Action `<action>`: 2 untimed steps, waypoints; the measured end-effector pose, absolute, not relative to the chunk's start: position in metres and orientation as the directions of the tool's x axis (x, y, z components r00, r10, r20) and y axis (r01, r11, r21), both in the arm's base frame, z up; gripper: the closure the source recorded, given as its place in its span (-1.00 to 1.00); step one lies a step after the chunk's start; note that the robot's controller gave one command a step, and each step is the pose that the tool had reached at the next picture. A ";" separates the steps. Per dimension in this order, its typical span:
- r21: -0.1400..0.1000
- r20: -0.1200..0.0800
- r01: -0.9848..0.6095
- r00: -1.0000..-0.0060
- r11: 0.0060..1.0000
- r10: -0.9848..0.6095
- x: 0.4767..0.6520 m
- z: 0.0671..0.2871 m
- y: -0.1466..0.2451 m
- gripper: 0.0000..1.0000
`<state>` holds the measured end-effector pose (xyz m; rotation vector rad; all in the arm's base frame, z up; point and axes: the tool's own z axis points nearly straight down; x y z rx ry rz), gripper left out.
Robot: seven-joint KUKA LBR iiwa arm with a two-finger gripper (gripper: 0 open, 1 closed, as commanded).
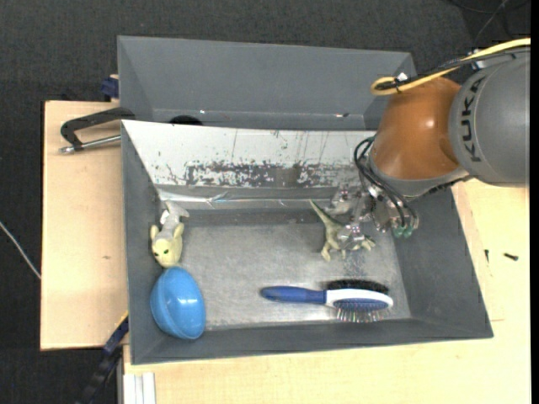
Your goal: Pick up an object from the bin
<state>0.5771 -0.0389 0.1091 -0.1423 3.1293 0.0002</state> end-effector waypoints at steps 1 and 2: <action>0.000 -0.008 -0.091 -0.996 0.996 -0.091 0.579 0.119 -0.038 1.00; 0.000 -0.007 -0.090 -0.996 0.996 -0.090 0.580 0.128 -0.038 1.00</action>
Offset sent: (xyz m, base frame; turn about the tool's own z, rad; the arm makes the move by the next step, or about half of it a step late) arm 0.0002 0.0000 0.0083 0.0000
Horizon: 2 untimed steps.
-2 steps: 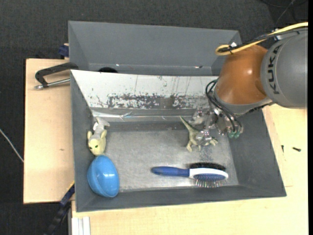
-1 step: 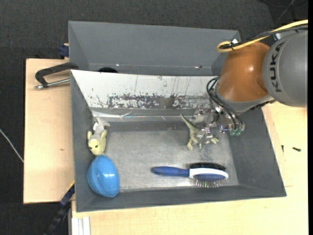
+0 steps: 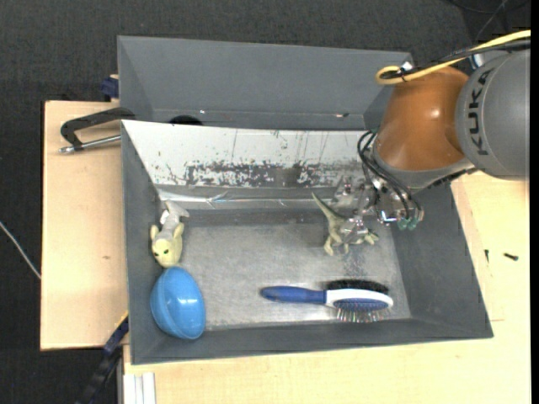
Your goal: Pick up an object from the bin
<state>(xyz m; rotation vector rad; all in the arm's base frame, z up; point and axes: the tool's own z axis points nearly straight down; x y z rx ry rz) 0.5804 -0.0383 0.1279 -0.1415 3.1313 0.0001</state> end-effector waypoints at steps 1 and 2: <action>0.000 -0.007 -0.090 -0.996 0.996 -0.090 0.582 0.135 -0.038 1.00; -0.001 -0.010 -0.090 -0.996 0.996 -0.090 0.584 0.177 -0.038 1.00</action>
Offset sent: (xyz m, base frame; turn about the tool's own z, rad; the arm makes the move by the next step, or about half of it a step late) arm -0.0001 0.0000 0.0055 0.0000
